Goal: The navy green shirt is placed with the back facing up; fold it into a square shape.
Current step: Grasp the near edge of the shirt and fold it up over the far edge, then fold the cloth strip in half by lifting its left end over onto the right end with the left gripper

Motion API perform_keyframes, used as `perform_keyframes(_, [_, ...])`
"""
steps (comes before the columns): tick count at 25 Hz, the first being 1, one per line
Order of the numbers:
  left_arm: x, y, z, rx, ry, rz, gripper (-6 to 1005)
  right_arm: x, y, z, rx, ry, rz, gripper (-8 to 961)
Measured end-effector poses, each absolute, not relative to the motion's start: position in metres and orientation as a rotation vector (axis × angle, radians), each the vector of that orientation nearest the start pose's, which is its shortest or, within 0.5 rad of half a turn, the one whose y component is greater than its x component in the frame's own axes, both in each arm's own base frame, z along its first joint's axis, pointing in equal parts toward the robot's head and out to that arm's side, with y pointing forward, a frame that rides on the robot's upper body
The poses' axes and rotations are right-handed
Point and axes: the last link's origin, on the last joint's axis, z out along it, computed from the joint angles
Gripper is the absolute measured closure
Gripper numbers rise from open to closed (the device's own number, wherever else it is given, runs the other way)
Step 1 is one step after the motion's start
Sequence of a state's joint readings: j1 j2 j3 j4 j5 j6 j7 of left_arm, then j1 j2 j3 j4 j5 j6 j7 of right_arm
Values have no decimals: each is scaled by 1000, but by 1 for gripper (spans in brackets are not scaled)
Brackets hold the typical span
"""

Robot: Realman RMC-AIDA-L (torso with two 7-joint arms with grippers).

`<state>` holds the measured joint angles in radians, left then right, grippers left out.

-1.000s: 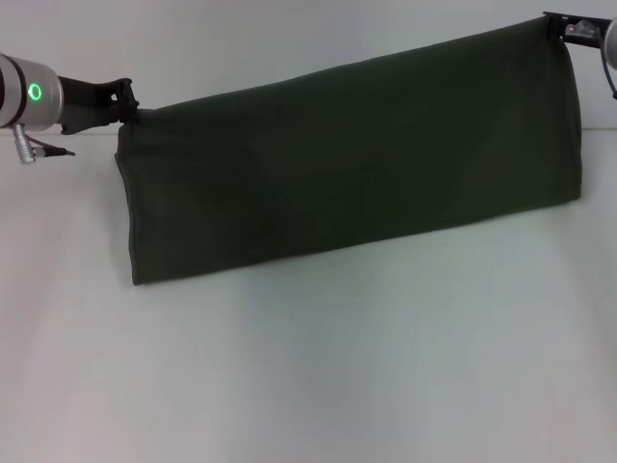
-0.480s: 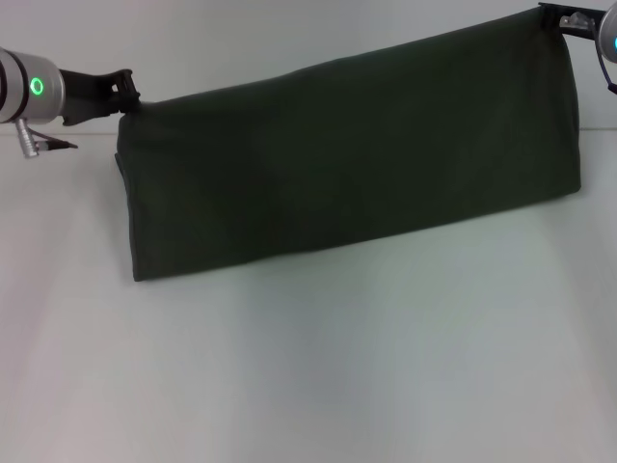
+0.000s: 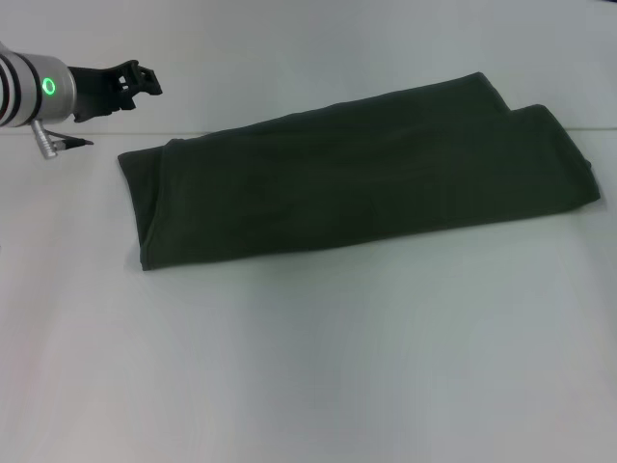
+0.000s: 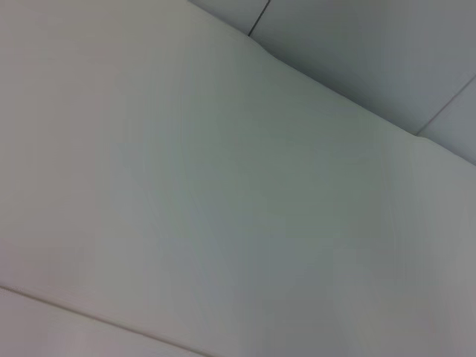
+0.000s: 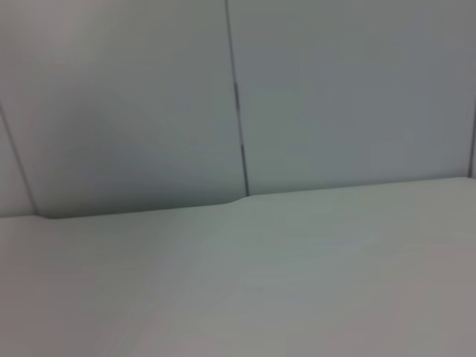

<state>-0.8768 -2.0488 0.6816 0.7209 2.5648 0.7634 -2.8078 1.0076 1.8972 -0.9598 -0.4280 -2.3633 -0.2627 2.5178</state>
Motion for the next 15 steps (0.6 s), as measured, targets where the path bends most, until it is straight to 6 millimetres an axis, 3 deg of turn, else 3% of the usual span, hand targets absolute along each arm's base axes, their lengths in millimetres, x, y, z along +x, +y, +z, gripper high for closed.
perform_keyframes(2, [-231, 485, 58, -1671, -1542, -504, 532, 205, 541, 102, -1677, 997, 398, 599])
perform_keyframes(8, [-239, 475, 55, -1684, -1594, -527, 403, 212, 518, 110, -1779, 1197, 495, 467])
perform_keyframes(15, [-258, 437, 55, -1767, -1726, -728, 264, 242, 456, 106, -1929, 1442, 814, 456])
